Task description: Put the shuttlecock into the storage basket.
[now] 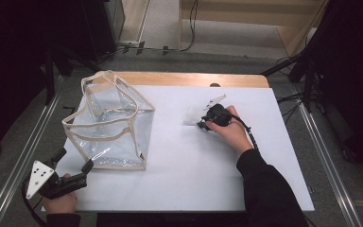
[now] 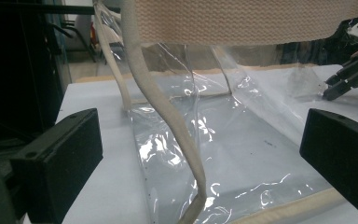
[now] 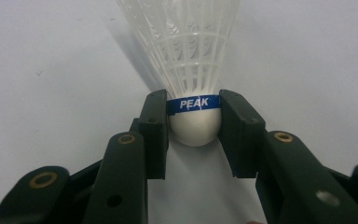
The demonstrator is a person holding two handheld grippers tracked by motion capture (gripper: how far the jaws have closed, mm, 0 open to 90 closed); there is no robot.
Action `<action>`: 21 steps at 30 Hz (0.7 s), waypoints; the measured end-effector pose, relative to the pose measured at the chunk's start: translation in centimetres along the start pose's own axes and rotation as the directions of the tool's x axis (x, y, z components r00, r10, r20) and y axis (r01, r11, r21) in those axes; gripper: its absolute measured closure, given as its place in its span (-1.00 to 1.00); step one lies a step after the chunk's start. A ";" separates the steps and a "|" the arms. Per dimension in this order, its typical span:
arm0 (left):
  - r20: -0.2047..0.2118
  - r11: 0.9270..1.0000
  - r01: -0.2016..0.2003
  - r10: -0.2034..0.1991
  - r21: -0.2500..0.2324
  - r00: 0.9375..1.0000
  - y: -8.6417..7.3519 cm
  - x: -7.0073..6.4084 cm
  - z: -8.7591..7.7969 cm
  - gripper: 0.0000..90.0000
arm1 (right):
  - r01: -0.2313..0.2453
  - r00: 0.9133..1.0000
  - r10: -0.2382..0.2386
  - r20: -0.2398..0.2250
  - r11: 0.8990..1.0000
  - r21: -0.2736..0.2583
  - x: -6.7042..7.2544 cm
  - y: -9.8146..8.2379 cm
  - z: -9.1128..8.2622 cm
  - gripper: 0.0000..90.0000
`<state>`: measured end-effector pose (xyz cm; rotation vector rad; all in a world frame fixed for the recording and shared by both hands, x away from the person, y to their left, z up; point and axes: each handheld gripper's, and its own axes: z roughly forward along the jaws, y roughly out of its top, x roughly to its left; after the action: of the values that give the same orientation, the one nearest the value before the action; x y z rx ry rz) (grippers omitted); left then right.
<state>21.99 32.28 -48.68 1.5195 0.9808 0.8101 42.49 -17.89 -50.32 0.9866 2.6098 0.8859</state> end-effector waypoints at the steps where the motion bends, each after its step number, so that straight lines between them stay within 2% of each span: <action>1: 0.000 1.000 -0.001 0.001 0.000 1.000 0.0 0.0 0.0 -1.00 | -0.008 1.000 0.008 -0.003 1.000 -0.001 0.0 0.0 -0.1 0.38; 21: 0.000 1.000 0.000 0.000 0.002 1.000 0.0 0.0 0.0 -1.00 | -0.048 0.999 0.046 -0.024 0.996 -0.077 0.6 0.6 -1.6 0.38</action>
<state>21.98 32.24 -48.68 1.5216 0.9822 0.8098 41.75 -17.88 -48.62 1.0273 2.5588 1.0065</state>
